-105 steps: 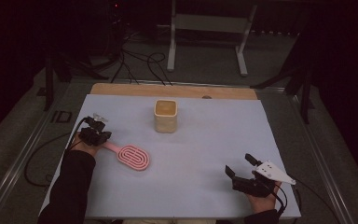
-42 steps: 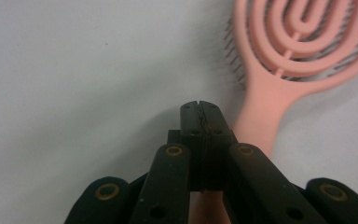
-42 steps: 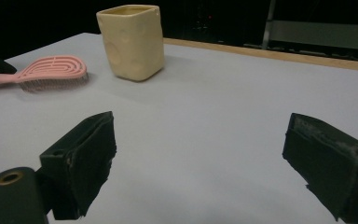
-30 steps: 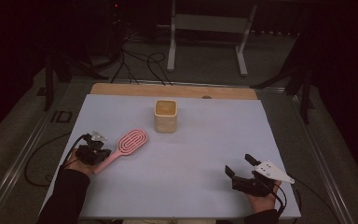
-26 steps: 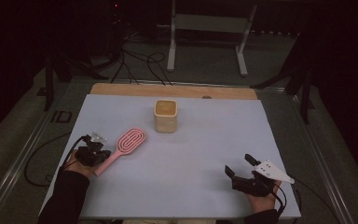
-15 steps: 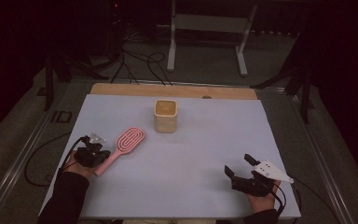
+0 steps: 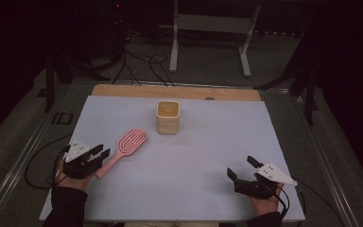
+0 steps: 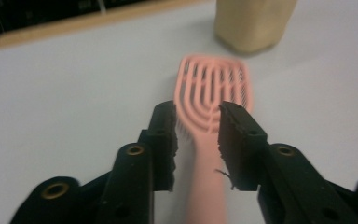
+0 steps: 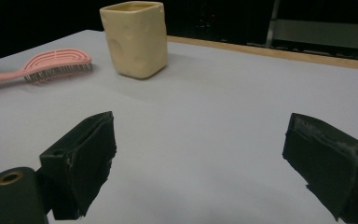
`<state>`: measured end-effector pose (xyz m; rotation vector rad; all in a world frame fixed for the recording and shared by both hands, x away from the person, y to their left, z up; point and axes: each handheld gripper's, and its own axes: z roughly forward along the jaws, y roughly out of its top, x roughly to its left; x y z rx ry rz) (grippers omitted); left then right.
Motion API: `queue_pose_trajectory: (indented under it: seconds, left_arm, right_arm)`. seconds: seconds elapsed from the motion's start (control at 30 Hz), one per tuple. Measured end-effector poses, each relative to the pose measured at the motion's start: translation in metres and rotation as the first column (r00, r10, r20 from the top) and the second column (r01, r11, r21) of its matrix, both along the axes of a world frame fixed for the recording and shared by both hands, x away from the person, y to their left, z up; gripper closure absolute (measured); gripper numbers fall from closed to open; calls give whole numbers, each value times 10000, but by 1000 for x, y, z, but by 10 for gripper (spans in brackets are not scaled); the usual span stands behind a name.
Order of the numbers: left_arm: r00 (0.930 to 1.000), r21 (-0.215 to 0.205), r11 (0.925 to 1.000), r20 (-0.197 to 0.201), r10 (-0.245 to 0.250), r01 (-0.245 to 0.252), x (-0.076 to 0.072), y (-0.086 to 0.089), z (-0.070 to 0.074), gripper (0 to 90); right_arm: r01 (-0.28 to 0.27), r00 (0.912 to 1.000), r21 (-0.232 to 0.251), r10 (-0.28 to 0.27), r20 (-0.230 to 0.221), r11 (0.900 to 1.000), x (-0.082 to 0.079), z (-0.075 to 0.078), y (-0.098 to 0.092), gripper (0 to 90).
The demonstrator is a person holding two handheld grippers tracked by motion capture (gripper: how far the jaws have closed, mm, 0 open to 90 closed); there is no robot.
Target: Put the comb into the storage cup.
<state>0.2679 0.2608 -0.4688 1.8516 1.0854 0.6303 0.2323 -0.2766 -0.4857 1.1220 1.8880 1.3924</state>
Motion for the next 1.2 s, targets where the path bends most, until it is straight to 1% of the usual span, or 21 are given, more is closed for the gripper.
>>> queue_pose_trajectory:
  seconds: [0.03,0.07,0.1,0.13,0.2,0.23,0.27,0.33,0.37,0.4,0.47,0.5,0.53,0.63,0.67,0.77,0.87,1.0,1.03,1.17,1.2]
  left_arm:
    - [9997,-169,9999,222,-31,34,-4,1,0,607]
    - [9994,-303,9995,338,-88,98,-8,2,-1,574]
    - [9990,-337,9994,456,-49,64,-12,3,-2,544]
    - [9983,-377,9993,574,50,-28,-16,3,-4,476]
    - [9973,-411,9988,679,284,-257,-23,5,-8,378]
    - [9973,-411,9988,679,284,-257,-23,5,-8,330]
    - [9967,-455,9979,653,487,-457,-28,6,-11,281]
    - [9960,-437,9972,639,627,-599,-33,7,-12,192]
    - [9960,-437,9972,639,627,-599,-33,7,-12,150]
    - [9961,-428,9970,588,663,-639,-38,8,-11,132]
    - [9970,-312,9984,586,498,-481,-41,7,-11,62]
    - [9965,-151,9985,640,539,-530,-41,7,-11,21]
    - [9955,-56,9982,732,604,-602,-42,6,-11,0]
    - [9946,14,9982,849,589,-592,-42,6,-11,0]
    - [9949,26,9984,831,567,-571,-41,7,-12,0]
    - [9953,-126,9986,817,516,-508,-41,10,-14,0]
    - [9975,-430,9979,512,497,-475,-39,14,-17,0]
    - [9975,-539,9972,442,544,-520,-38,16,-17,0]
    - [9975,-535,9970,395,586,-565,-38,16,-17,0]
    - [9971,-434,9964,155,739,-732,-36,14,-14,0]
    - [9969,-425,9961,101,785,-780,-35,14,-13,0]
  right_arm:
    - [-65,10000,26,65,48,10000,0,0,0,92]
    - [-133,9998,37,133,112,9999,0,0,0,92]
    - [-184,9997,71,183,134,9998,-1,0,1,92]
    - [-243,9996,106,241,176,9996,-1,1,1,92]
    - [-275,9995,55,274,177,9996,0,0,3,92]
    - [-302,9994,48,301,187,9995,0,0,3,92]
    - [-308,9994,19,307,186,9995,0,0,3,91]
    - [-315,9992,-18,316,236,9995,0,0,4,91]
    - [-315,9992,-18,316,236,9995,0,0,4,91]
    - [-438,9986,-94,441,290,9990,2,0,3,91]
    - [-569,9978,-146,573,320,9983,4,-1,3,91]
    - [-591,9976,-197,598,337,9981,5,-1,3,91]
    - [-610,9975,-255,619,354,9978,6,-1,3,91]
    - [-624,9974,-289,634,331,9976,9,-1,1,91]
    - [-641,9973,-326,651,326,9974,9,-1,0,91]
    - [-680,9971,-420,693,313,9968,10,-2,1,90]
    - [-679,9972,-596,696,261,9959,11,-3,1,90]
    - [-533,9983,-662,546,182,9964,13,-6,1,91]
    - [-493,9985,-618,506,189,9969,13,-6,0,90]
    - [-256,9993,-708,274,250,9972,11,-7,-4,91]
    - [-200,9995,-627,215,225,9978,11,-8,-4,90]
